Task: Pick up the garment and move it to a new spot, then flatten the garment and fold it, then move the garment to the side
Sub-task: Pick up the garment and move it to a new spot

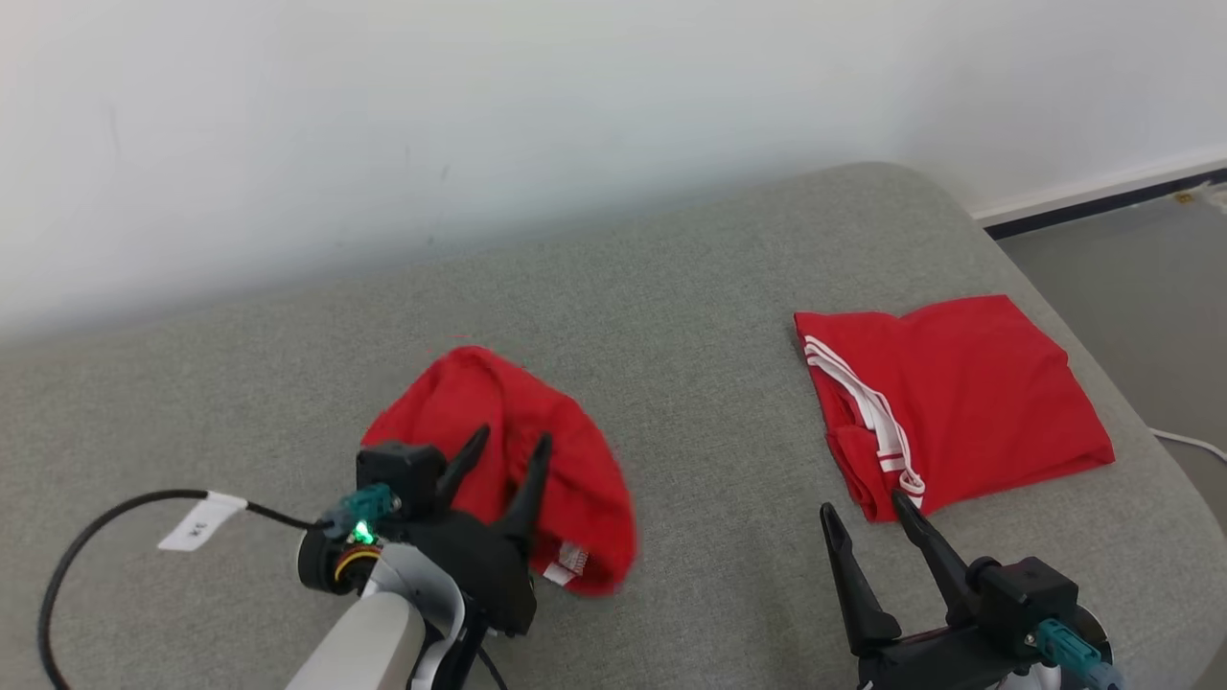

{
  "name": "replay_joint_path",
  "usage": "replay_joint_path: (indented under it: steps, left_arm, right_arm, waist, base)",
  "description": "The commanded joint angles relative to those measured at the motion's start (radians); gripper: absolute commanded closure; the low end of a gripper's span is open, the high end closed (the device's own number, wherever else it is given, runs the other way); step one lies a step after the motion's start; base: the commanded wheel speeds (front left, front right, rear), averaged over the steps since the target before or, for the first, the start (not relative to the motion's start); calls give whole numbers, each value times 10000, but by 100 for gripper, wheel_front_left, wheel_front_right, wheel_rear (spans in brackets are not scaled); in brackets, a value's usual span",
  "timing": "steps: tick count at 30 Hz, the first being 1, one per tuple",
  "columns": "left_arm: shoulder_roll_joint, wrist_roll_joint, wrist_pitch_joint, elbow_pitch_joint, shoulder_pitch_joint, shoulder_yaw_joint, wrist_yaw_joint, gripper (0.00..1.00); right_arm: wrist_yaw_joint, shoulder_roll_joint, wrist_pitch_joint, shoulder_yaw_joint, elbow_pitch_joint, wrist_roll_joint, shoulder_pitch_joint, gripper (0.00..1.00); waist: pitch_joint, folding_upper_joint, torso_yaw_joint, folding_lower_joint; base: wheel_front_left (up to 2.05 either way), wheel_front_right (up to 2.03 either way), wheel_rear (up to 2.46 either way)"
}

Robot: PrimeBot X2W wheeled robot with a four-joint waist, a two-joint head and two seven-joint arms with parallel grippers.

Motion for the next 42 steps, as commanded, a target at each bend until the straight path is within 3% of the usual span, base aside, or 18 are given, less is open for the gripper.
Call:
replay_joint_path:
  steps: [1,5,10,15,18,24,28,34,42]
  left_arm:
    - [-92,55,-316,464,31,-107,-158,0]
    - [-273,-98,-754,827,-43,-280,-386,0]
    - [-20,5,-1576,461,170,-251,-519,0]
    - [615,498,-1931,-930,1019,274,-78,0]
    - [967,1183,-1951,-2543,1868,821,298,0]
    - [752,1748,-1940,-4852,4193,2211,656,0]
    - [504,1980,-1941,-5270,5340,3041,275,0]
    - [386,2202,-1943,-4494,6106,3783,-186,0]
    - [300,2373,-1944,-4008,6420,4302,-408,0]
  right_arm:
    - [-25,24,-26,-38,55,24,-146,0]
    - [-25,31,-46,-53,126,26,-171,0]
    - [-25,43,-92,-126,153,39,-68,0]
    - [-25,47,-266,-414,137,-73,50,0]
    - [-25,51,-514,-705,166,-85,57,0]
    - [-25,54,-1067,-1197,510,-194,265,0]
    - [-25,57,-1341,-1313,802,-255,282,0]
    - [-25,30,-1451,-1410,1454,-317,535,0]
    - [-25,0,-1489,-1587,1743,-309,709,0]
  waist:
    - [92,-1,46,-1]
    - [42,-1,237,-1]
    - [-155,-1,653,-1]
    - [-452,-1,1136,-1]
    - [-612,-1,1464,-1]
    - [-848,-1,2204,-1]
    - [-939,-1,2628,-1]
    - [-1102,-1,3053,-1]
    - [-1228,-1,3146,-1]
  base:
    - [0,0,0]
    - [0,0,0]
    - [0,0,0]
    - [0,0,0]
    - [0,0,0]
    - [0,0,0]
    - [0,0,0]
    - [0,0,0]
    - [0,0,0]
